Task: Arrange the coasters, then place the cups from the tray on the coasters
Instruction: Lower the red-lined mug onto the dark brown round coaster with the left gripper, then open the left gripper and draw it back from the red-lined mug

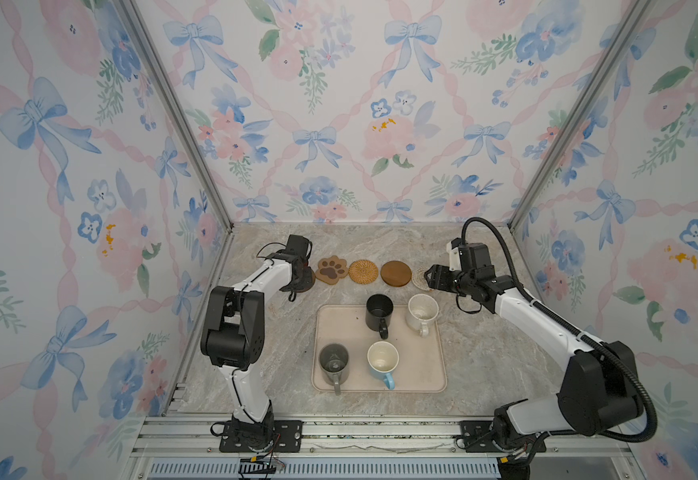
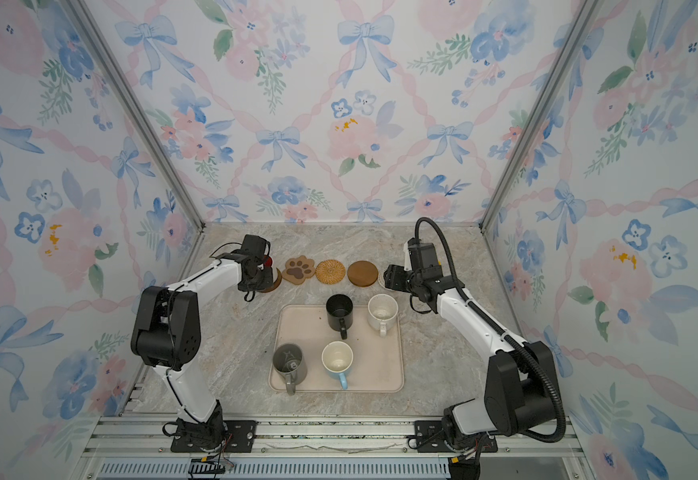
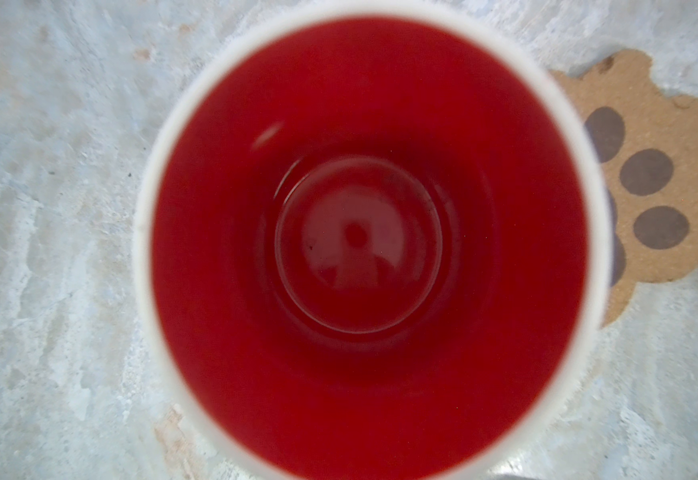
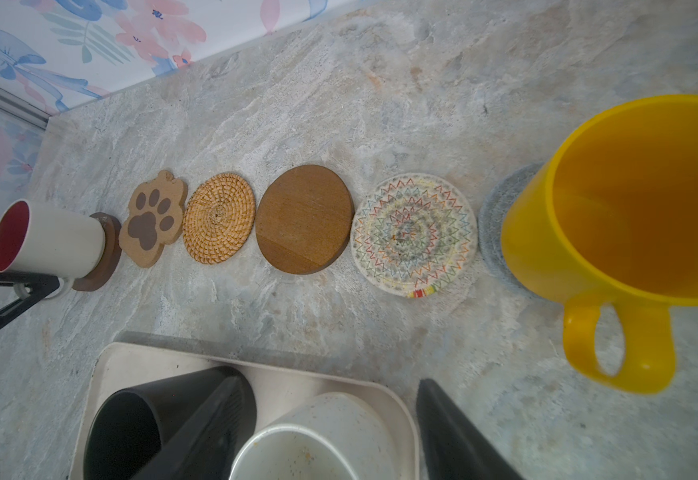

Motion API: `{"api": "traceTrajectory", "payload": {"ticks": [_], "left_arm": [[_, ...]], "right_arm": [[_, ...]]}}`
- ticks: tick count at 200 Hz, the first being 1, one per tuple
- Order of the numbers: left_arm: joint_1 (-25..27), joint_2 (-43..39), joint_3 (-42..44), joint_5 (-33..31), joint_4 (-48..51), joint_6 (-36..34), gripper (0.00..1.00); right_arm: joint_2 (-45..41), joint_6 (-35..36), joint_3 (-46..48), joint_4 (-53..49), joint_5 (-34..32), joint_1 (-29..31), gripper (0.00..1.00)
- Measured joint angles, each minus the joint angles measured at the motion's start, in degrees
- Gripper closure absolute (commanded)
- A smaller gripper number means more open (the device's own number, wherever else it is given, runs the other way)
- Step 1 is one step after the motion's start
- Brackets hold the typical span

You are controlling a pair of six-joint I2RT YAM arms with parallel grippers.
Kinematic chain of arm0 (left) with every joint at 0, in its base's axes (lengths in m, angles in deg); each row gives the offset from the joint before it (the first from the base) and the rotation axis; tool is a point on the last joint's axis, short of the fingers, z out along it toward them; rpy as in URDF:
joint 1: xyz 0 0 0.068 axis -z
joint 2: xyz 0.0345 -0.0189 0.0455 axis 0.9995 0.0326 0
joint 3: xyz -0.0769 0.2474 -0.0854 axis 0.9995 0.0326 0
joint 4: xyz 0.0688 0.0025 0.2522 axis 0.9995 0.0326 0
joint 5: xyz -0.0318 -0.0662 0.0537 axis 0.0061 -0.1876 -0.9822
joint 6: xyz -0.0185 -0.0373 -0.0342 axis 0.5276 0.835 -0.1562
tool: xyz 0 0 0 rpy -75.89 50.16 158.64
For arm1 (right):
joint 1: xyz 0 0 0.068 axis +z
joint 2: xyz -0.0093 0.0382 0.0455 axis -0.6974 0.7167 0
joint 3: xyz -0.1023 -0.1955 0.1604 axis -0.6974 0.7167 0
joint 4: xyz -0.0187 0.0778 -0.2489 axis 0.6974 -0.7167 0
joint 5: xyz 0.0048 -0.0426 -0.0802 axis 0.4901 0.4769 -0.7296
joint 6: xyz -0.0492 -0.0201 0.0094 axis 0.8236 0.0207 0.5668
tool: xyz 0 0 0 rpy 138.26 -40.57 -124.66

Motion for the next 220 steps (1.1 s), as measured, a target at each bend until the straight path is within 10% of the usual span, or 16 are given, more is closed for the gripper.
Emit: {"api": "traceTrajectory", "payload": {"ticks": [123, 220], "left_arm": [[-0.1, 0.2, 0.1, 0.4, -2.1, 0.3, 0.56], [-0.1, -14.8, 5.8, 0.2, -2.6, 0.0, 0.5]], "right_arm": [[0.0, 0.2, 0.0, 0.0, 0.0, 0.0, 0.31], [-1.7, 0.2, 0.0, -0.1, -0.1, 0.0, 0.3]]}}
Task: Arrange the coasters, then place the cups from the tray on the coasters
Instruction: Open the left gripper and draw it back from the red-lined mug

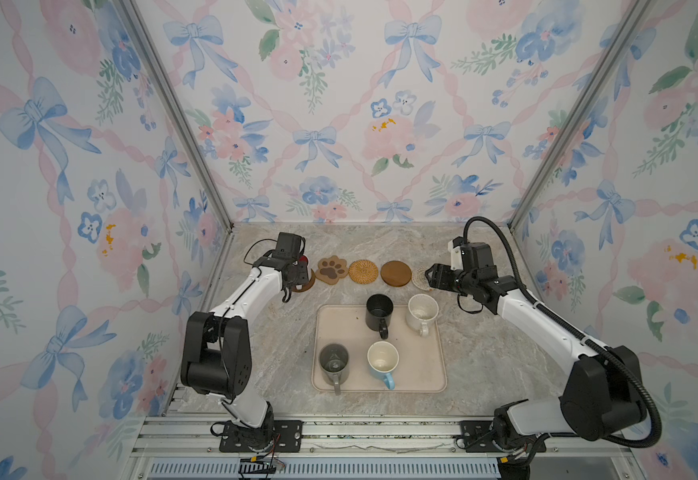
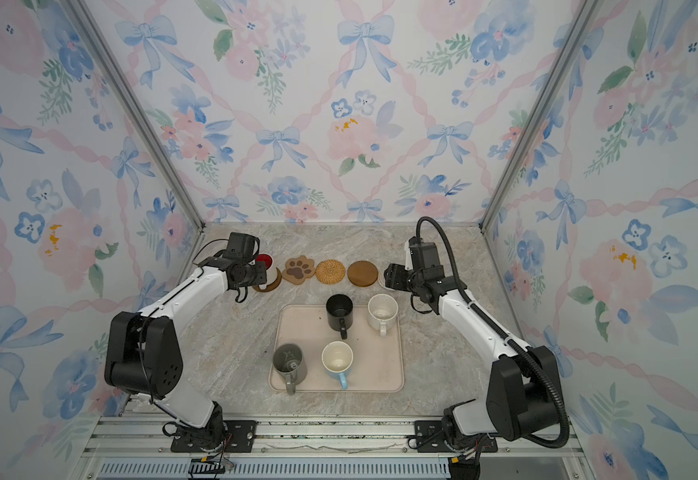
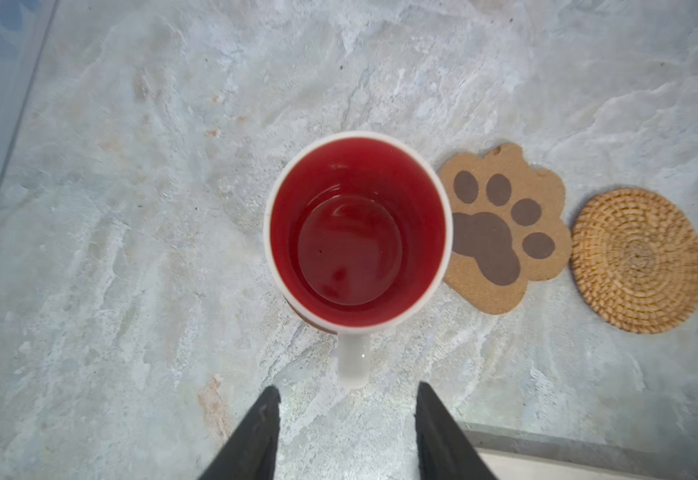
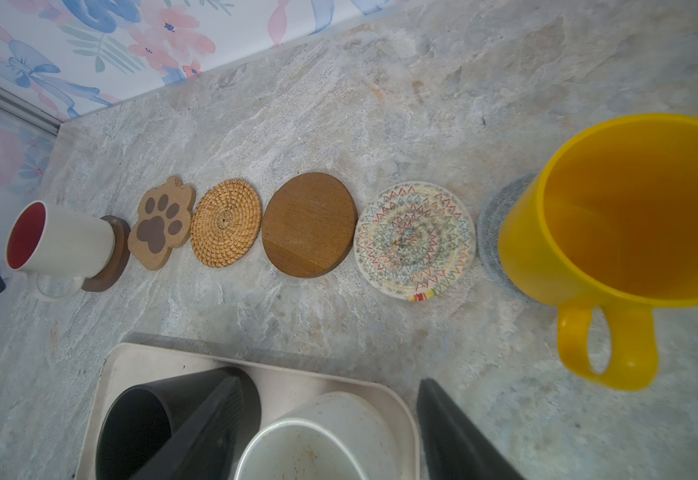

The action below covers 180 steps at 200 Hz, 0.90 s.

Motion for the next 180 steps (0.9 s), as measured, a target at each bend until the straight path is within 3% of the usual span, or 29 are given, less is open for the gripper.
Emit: {"api": "traceTrajectory", "payload": {"ticks": [40, 89, 147, 180], "left_arm": [[2.7, -11.6, 3.4, -3.4, -1.4, 0.7, 0.48], [14.6, -24.0, 9.6, -14.8, -7.7, 2.1, 0.47], [22.3, -29.5, 17.6, -25.8, -16.7, 2.4, 0.44], [25.0, -30.8, 26.9, -26.5, -24.1, 2.0, 0.42]], "right_arm": [[0.2, 0.0, -0.1, -0.1, -1.1, 1.3, 0.31], [2.6, 0.1, -1.7, -2.3, -4.4, 4.4, 0.3], [1.4, -0.9, -1.9, -3.1, -9.3, 6.7, 0.28], [-2.6, -1.5, -1.3, -2.7, -13.0, 8.9, 0.28]]}}
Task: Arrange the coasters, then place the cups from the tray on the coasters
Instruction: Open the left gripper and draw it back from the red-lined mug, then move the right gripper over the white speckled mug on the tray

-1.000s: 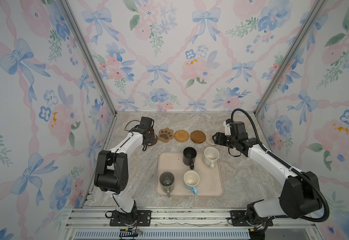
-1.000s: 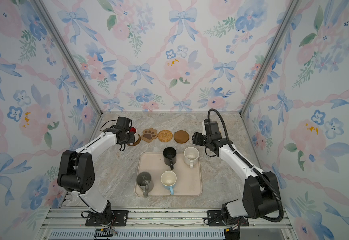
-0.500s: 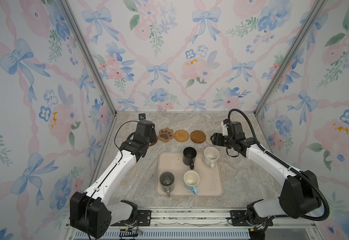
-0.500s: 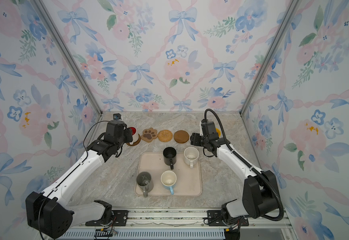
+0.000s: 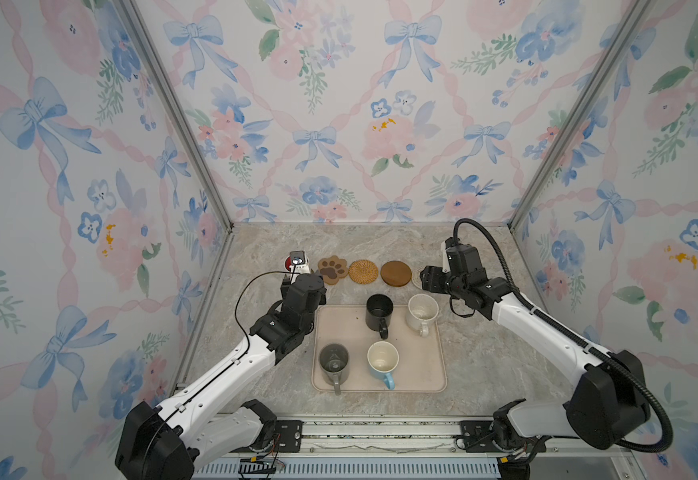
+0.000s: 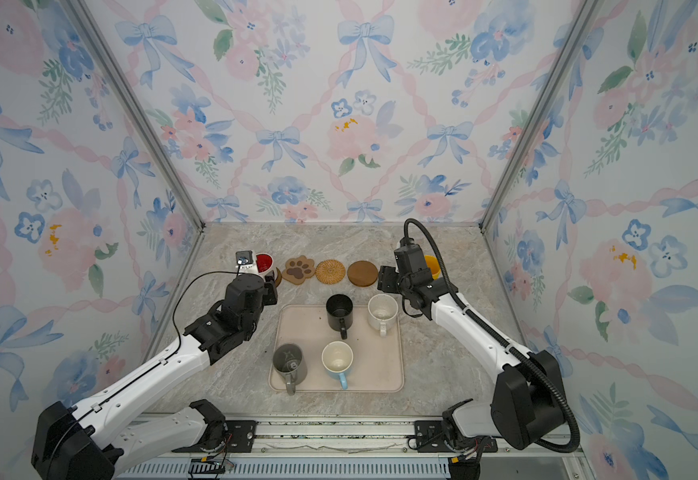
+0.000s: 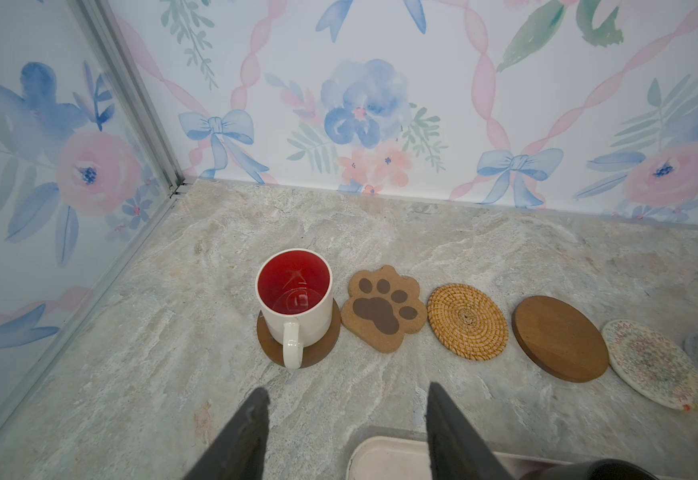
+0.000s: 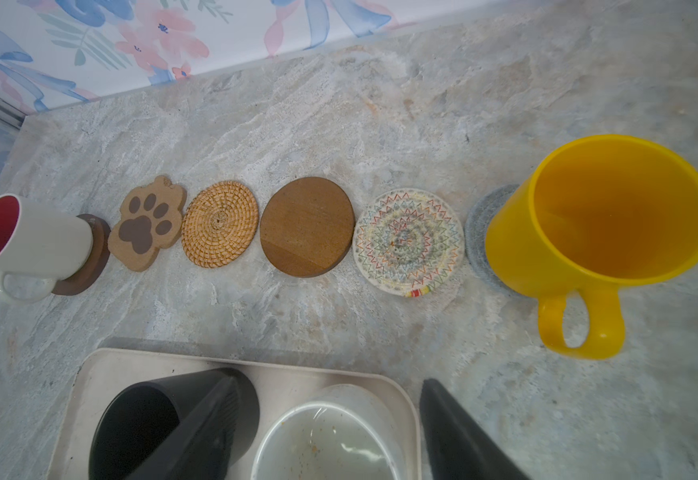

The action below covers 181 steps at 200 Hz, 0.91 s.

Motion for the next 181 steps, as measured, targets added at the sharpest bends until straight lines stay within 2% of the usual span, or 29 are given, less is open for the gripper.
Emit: {"api": "traceTrajectory", "payload": {"ticks": [25, 45, 65, 96, 142, 181], "left_arm": [[0.2, -2.0, 9.6, 2.0, -9.0, -1.8, 0.37], [0.2, -2.6, 13.2, 3.4, -13.7, -3.7, 0.33], [0.2, -2.5, 13.4, 4.9, -17.1, -5.8, 0.29], [0.2, -0.3, 13.4, 6.2, -20.6, -8.1, 0.28], [0.2, 3.0, 13.1, 8.5, -21.8, -8.5, 0.25], [0.2, 4.0, 12.5, 9.5, -22.8, -8.5, 0.23]], "right_arm": [[-2.0, 0.0, 0.0, -0.2, -3.0, 2.2, 0.27], [-3.0, 0.0, 0.0, -0.6, -4.0, 3.2, 0.26], [-4.2, 0.1, 0.2, -1.1, -4.2, 3.7, 0.26], [-8.2, 0.5, 1.4, -3.7, -4.7, 4.2, 0.24], [-15.8, 1.1, 4.5, -9.3, -4.8, 4.3, 0.23], [-18.5, -0.7, 9.1, -12.0, -3.5, 6.3, 0.21]]}}
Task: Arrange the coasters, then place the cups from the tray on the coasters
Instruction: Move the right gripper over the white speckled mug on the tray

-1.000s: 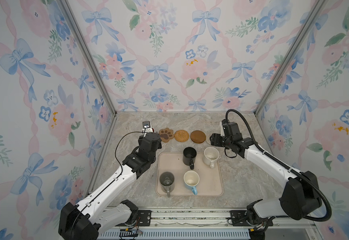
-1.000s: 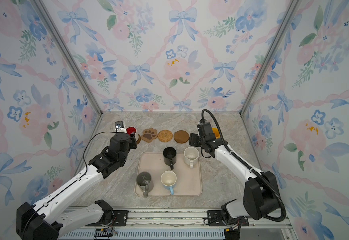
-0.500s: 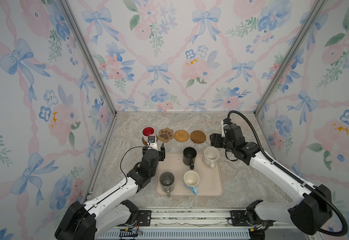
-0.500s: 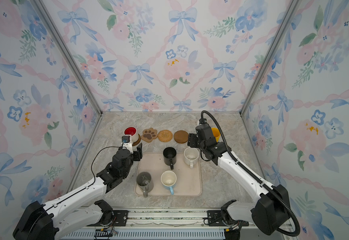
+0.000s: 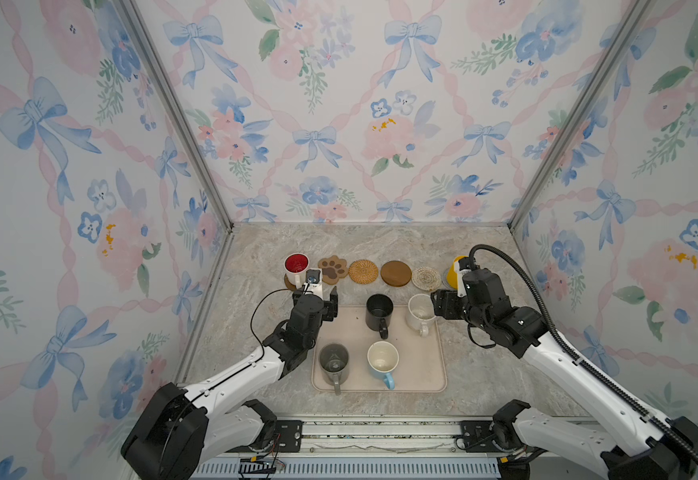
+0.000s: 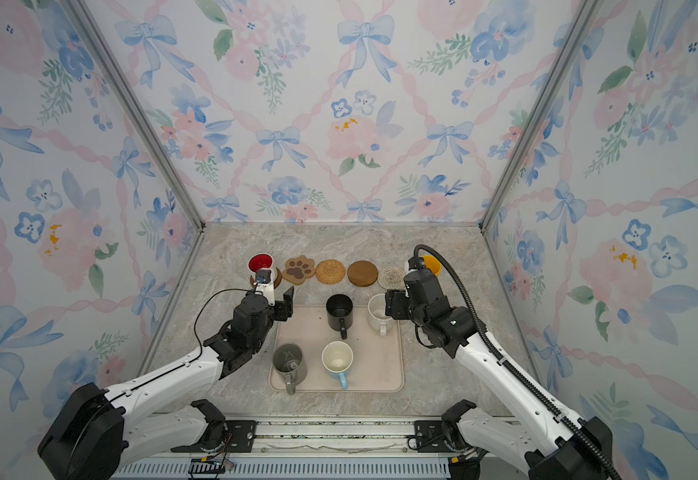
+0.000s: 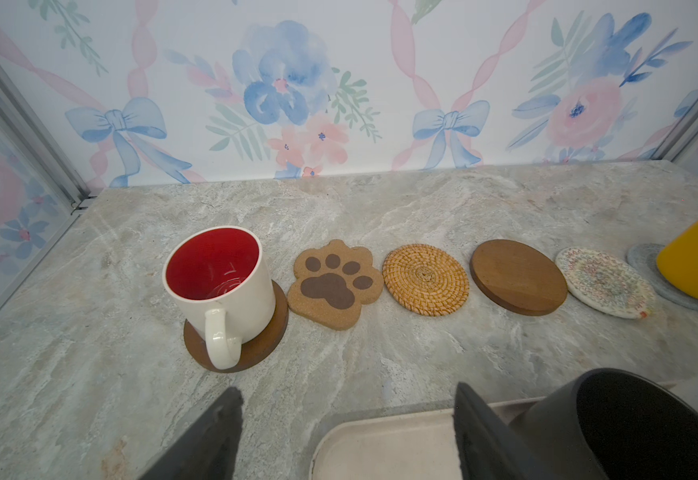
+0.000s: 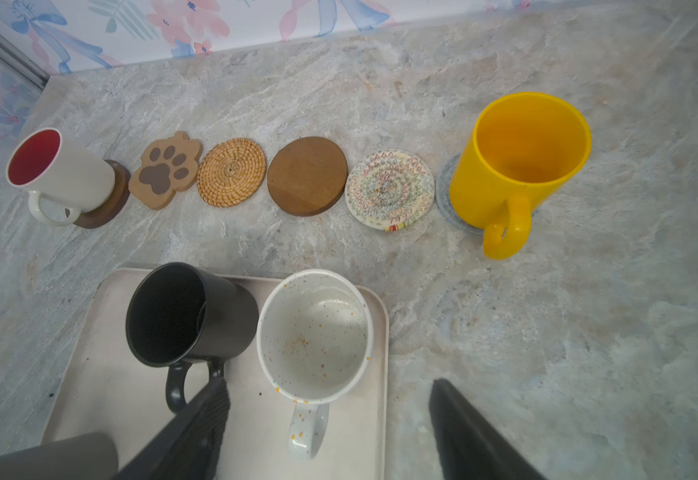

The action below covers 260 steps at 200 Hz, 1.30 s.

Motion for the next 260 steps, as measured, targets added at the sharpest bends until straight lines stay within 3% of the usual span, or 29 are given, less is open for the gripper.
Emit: {"api": "traceTrajectory", "payload": {"ticks": [81, 174, 260], "left_arm": [[0.0, 0.7, 0.0, 1.1, -0.5, 0.0, 0.21], [-0.3, 1.5, -0.3, 2.3, -0.9, 0.1, 0.2], [-1.2, 2.1, -0.3, 4.3, -1.1, 0.1, 0.19]], "right_arm": [[2.6, -5.3, 5.4, -2.0, 1.0, 5.5, 0.19], [14.0, -7.7, 4.7, -0.6, 3.3, 5.9, 0.21], [18.5, -8.0, 1.6, 0.5, 4.3, 5.9, 0.44]]}}
